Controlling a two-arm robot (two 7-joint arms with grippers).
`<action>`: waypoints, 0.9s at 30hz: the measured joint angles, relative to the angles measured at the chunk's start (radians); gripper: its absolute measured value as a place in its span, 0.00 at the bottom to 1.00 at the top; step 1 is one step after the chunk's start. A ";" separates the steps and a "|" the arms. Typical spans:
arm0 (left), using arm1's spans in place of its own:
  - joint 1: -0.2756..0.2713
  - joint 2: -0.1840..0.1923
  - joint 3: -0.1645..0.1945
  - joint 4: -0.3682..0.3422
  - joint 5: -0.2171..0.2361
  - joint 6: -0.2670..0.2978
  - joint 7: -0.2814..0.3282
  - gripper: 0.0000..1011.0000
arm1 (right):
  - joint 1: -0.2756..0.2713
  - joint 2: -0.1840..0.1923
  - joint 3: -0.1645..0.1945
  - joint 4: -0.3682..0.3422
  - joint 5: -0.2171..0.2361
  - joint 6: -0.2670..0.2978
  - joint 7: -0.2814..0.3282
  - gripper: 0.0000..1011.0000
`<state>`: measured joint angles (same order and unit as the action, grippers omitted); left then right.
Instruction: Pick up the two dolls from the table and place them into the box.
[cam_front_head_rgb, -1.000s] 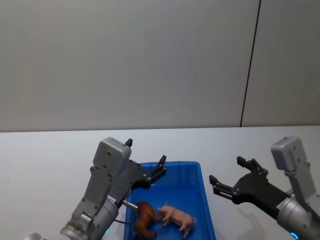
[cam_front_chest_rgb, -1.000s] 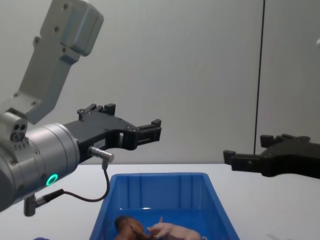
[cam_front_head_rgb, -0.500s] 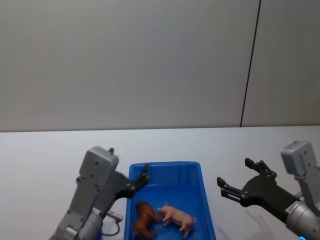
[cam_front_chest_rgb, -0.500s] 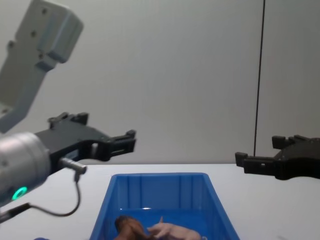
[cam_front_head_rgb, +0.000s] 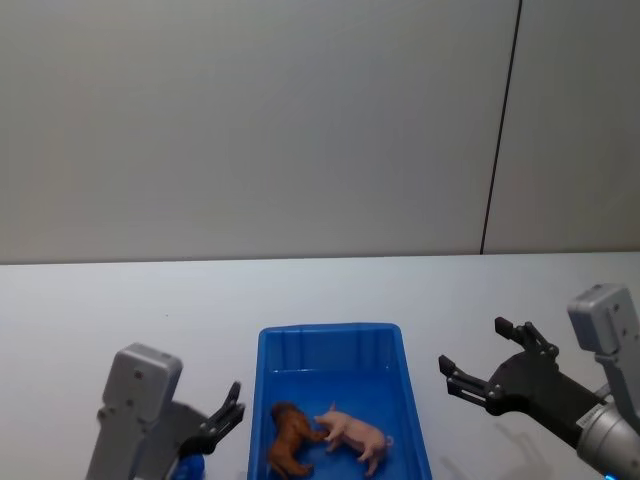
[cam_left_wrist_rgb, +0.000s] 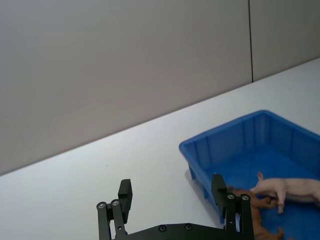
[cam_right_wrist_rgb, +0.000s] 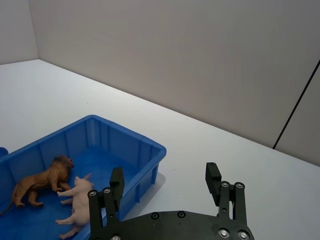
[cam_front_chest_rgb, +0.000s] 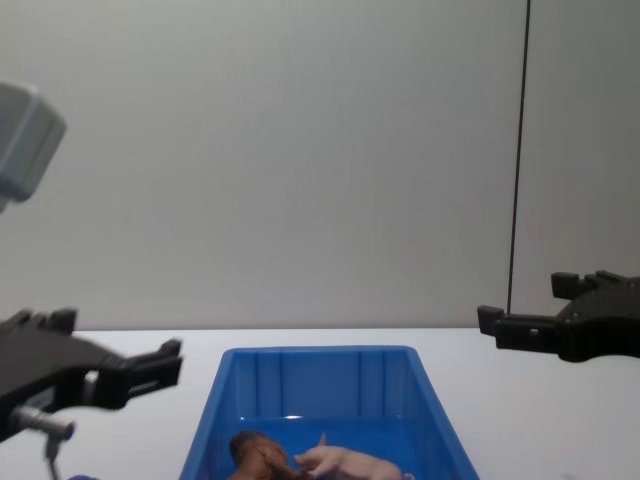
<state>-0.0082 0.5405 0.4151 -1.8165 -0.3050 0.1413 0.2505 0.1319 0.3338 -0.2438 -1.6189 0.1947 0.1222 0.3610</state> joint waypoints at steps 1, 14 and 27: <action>0.011 0.007 -0.002 -0.004 -0.010 0.005 0.012 0.99 | 0.000 0.000 0.000 0.000 0.000 0.000 0.000 0.99; 0.080 0.042 -0.016 0.007 -0.074 0.039 0.039 0.99 | -0.002 0.002 0.001 -0.001 0.001 -0.002 0.000 0.99; 0.080 0.029 -0.023 0.078 -0.088 0.044 -0.024 0.99 | -0.003 0.003 0.002 -0.002 0.001 -0.003 0.000 0.99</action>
<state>0.0718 0.5697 0.3917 -1.7381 -0.3933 0.1854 0.2269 0.1286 0.3372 -0.2418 -1.6207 0.1961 0.1192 0.3612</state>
